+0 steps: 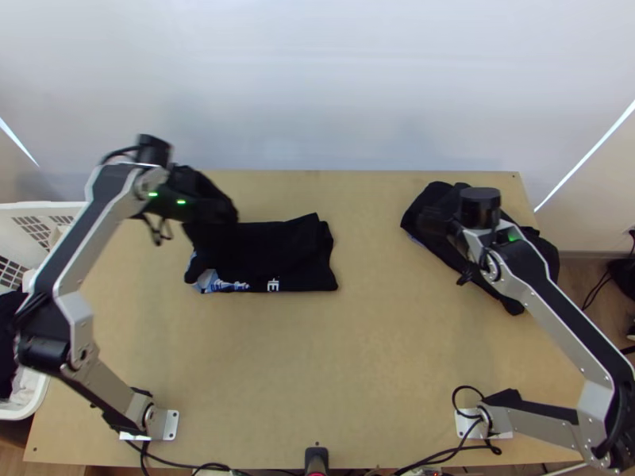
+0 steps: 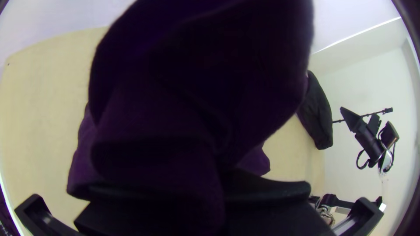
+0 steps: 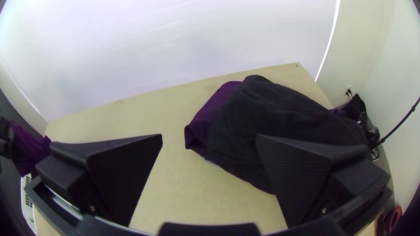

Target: Fold the t-shirt

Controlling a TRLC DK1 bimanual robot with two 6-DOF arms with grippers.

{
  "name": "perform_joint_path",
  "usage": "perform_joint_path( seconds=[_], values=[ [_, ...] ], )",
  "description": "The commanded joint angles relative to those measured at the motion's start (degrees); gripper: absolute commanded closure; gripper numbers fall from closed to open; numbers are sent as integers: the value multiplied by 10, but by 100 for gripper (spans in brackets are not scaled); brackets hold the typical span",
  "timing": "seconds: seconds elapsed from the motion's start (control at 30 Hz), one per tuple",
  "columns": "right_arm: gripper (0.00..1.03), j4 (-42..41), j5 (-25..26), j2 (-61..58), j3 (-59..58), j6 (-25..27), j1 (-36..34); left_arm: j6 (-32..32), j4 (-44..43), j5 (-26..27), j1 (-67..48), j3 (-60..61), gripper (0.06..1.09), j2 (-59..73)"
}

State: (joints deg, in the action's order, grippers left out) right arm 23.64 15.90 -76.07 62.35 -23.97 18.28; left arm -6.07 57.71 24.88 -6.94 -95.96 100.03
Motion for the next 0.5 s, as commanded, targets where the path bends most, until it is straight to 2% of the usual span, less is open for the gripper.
perform_joint_path(
  seconds=[0.0, 0.2, 0.47],
  values=[
    [4, 19, -1, 33, -9, 1, -30, -51, -34, -16, -90, -32, 105, 79],
    [4, 30, -17, 58, -36, -15, -33, -62, -66, -38, -140, -35, 105, 151],
    [4, 33, -19, 67, -52, -36, -20, -91, -70, -39, -223, -102, 105, 207]
  ],
)
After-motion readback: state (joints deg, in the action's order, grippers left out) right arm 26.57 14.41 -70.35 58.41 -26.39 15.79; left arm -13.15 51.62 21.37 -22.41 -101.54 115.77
